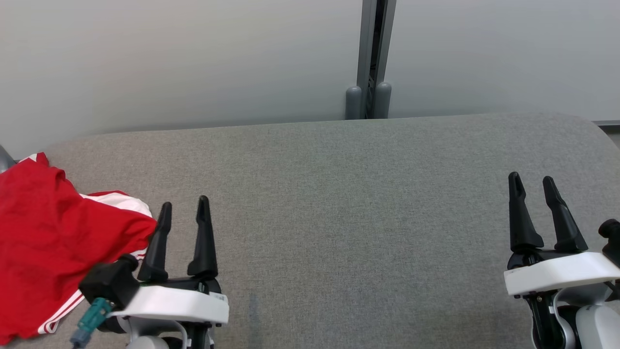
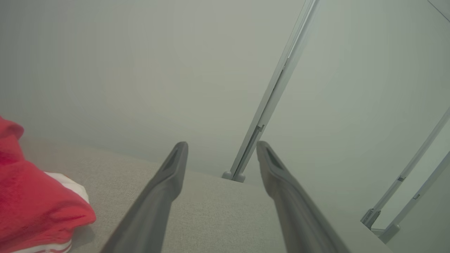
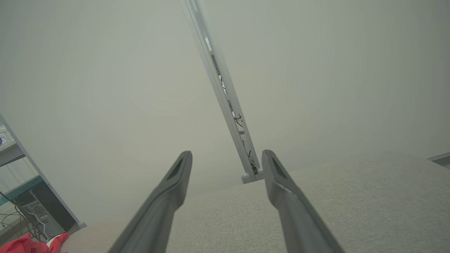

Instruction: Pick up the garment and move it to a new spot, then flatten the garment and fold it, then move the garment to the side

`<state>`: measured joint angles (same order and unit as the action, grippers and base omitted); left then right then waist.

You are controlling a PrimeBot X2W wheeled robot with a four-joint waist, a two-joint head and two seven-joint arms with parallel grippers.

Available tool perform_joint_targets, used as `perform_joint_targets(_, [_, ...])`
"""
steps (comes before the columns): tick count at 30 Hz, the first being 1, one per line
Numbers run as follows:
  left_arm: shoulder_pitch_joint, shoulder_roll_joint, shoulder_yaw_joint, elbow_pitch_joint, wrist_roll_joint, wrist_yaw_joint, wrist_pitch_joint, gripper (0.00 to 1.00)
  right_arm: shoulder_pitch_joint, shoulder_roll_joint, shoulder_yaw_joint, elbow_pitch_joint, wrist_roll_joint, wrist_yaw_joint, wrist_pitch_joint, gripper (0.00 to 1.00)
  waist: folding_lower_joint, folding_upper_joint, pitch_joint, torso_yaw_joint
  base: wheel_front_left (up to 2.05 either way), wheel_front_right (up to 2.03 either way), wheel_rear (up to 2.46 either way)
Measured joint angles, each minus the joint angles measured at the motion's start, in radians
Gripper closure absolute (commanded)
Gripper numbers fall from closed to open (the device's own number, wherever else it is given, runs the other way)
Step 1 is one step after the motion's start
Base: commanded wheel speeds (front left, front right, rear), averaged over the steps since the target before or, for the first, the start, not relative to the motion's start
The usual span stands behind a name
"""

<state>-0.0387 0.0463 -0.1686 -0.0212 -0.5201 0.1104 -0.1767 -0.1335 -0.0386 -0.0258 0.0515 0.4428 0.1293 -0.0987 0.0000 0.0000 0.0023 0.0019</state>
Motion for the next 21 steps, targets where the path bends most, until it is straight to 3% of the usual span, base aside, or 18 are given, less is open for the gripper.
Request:
perform_joint_targets(12, [0.014, 0.041, -0.115, 0.132, 0.164, 0.104, -0.019, 0.00, 0.011, -0.002, 0.032, 0.084, -0.094, 0.000, -0.042, 0.00, 0.0000, 0.0000, -0.007, -0.008, 0.00, 0.00, 0.00])
perform_joint_targets(21, [0.015, 0.044, -0.140, 0.149, 0.199, 0.128, -0.035, 0.00, 0.009, -0.003, 0.051, 0.123, -0.152, 0.000, -0.069, 0.00, 0.0000, 0.0000, -0.017, -0.003, 0.00, 0.00, 0.00])
